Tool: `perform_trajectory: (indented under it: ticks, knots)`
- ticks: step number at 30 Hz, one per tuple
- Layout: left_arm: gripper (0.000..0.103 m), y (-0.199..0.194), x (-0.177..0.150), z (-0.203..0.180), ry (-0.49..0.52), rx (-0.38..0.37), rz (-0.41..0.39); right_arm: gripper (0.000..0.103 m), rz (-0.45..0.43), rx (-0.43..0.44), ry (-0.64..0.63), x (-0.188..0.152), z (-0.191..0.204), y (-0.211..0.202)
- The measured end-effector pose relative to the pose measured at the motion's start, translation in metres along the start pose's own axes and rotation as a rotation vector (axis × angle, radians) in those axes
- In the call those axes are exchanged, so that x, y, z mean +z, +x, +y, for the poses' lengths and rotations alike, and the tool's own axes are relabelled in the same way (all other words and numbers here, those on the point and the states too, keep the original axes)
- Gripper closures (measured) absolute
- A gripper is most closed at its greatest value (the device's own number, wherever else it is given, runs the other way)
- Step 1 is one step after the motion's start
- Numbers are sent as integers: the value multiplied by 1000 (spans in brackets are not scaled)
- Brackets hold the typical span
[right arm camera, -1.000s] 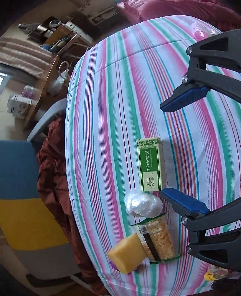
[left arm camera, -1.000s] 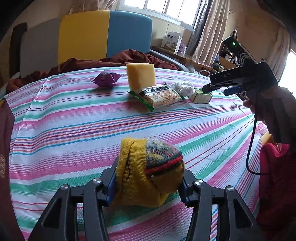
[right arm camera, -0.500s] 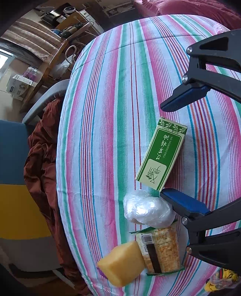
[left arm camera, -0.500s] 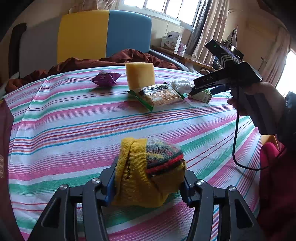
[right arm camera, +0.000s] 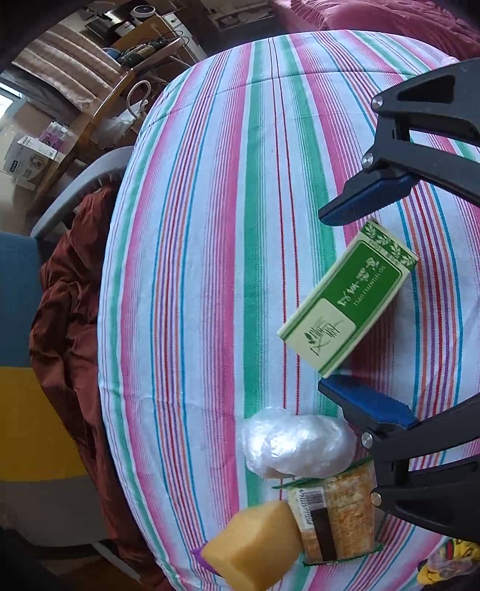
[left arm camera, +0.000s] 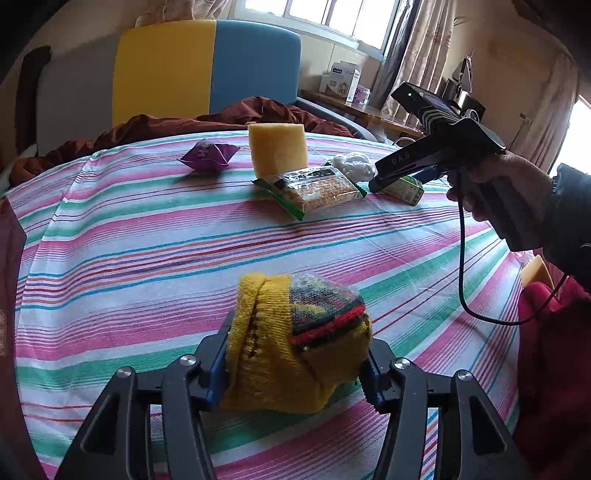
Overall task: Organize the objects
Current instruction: 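Lift the yellow knit bundle toward the tray while the right gripper grasps the green essential-oil box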
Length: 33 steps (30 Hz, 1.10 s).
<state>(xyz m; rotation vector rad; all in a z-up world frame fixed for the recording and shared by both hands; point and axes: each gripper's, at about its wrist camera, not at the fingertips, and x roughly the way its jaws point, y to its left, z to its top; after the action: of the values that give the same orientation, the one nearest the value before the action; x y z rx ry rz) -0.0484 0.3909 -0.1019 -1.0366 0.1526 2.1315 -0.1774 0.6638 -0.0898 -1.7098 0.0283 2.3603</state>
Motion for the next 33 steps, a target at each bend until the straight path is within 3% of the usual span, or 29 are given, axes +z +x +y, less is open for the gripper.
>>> perform_trajectory:
  ticks: [2,3,5,10,15,20,27,33]
  knots:
    - [45,1,0,-1,3,1,-1,39,5,19,-8,-6,1,-4]
    - [44,0,-1,-1,3,1,-2,58,4,20,-7,-10,2,-7]
    - [44,0,-1,-1,0,-2,-3,72,7,-1,-6,-19,6,-13]
    - [44,-1,-1,-1,2,1,-4,72,76,42,21,-48,23,-27]
    - [46,-2,0,-3,10,14,-1,72,142,160,47,-84,55,-42]
    - [50,-13,-6,-4,35,56,11,72,78,153,14,-106,85,-53]
    - [52,-39,-22,-1,17,107,29,72,48,184,50,-105,77,-49]
    - [52,-75,-22,-7,33,141,-35,71,34,163,27,-112,87,-52]
